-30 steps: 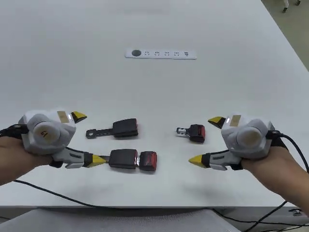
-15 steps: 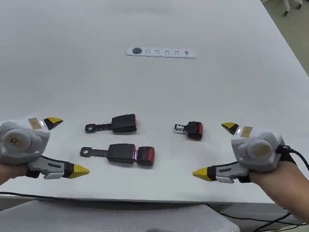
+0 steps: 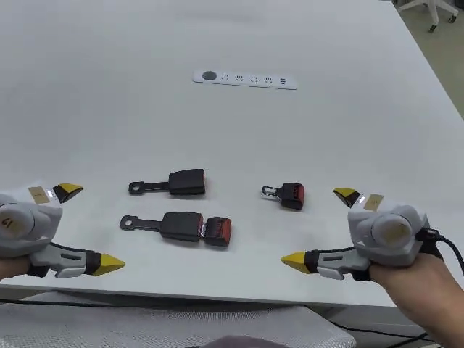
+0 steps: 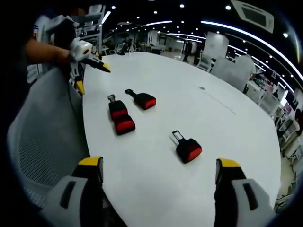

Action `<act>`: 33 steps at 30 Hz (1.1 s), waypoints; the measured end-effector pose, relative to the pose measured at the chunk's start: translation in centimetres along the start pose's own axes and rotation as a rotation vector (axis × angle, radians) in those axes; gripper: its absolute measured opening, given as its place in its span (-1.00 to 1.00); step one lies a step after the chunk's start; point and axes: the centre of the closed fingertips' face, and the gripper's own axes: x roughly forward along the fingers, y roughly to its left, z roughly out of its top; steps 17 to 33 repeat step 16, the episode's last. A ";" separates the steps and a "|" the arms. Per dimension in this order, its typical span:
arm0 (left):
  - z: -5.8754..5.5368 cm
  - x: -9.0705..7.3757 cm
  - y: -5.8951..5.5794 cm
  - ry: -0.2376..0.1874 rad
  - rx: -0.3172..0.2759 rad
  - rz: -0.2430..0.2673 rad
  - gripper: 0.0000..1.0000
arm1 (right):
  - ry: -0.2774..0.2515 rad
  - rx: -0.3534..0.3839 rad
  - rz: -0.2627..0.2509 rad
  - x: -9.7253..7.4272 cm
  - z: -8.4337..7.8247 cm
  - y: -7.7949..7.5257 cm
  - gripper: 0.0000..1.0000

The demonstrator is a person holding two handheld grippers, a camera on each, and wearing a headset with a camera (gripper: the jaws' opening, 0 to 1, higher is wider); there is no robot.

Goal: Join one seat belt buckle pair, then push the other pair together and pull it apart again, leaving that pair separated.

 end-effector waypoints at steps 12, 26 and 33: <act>0.6 -0.3 0.2 -0.037 0.001 0.020 1.00 | 0.002 -0.009 -0.001 0.3 -0.1 0.9 1.00; 0.3 -0.6 0.4 -0.039 -0.011 0.026 1.00 | 0.015 -0.027 0.009 0.8 0.0 1.6 1.00; 0.3 -0.6 0.4 -0.039 -0.011 0.026 1.00 | 0.015 -0.027 0.009 0.8 0.0 1.6 1.00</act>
